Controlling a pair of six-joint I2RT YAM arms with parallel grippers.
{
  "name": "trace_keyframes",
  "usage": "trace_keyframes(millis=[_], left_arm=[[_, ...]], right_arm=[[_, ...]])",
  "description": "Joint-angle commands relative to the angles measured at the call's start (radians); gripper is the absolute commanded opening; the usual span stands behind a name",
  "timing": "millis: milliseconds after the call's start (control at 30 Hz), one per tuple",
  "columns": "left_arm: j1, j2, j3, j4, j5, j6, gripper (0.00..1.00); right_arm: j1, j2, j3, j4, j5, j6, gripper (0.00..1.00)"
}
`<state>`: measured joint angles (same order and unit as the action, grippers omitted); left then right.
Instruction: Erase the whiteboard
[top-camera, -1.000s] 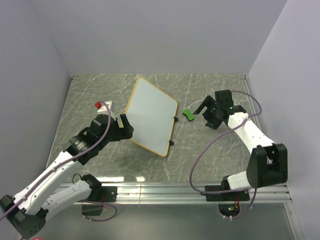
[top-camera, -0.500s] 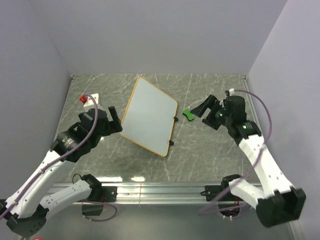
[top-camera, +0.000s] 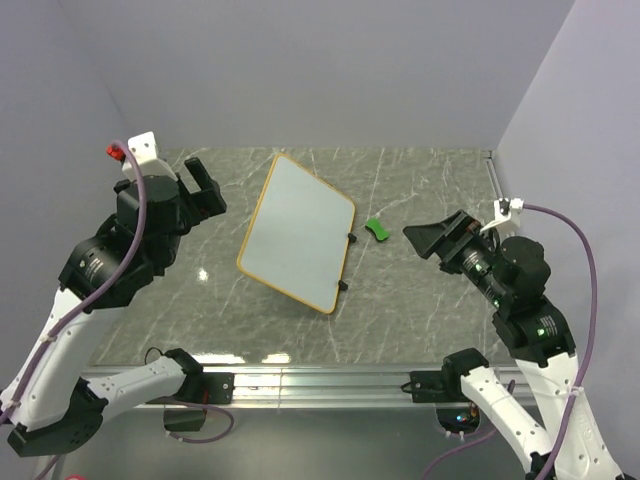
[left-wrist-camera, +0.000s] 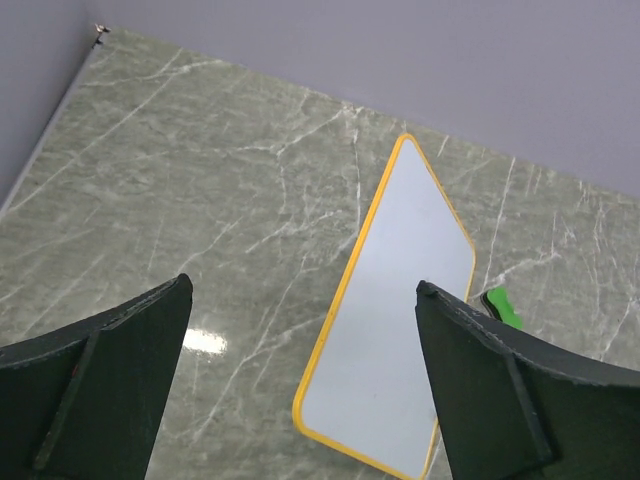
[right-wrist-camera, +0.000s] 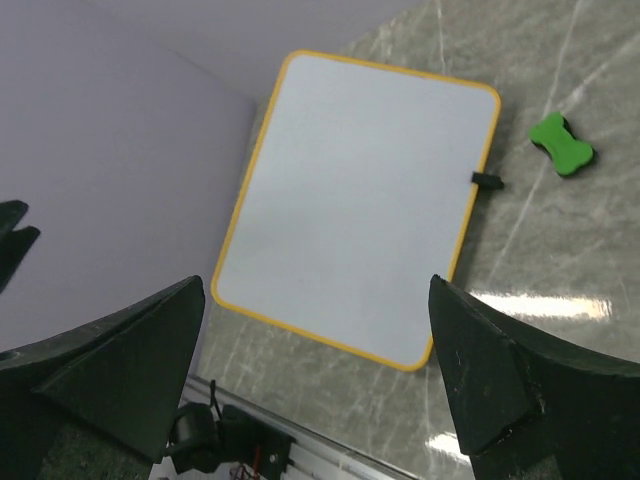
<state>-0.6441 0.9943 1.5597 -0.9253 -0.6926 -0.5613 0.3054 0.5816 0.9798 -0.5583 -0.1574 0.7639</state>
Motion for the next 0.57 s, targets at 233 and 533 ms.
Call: trace_keyframes(millis=[233,533], left_arm=[[-0.003,0.006,-0.027,-0.006,0.11,-0.106,0.99],[-0.003,-0.009,-0.007,-0.033,0.105,-0.072,0.99]], right_arm=[[-0.002,-0.221,-0.032,-0.143,0.053,-0.014,1.0],[0.0,-0.252,-0.052,-0.163,-0.004,0.024,0.96]])
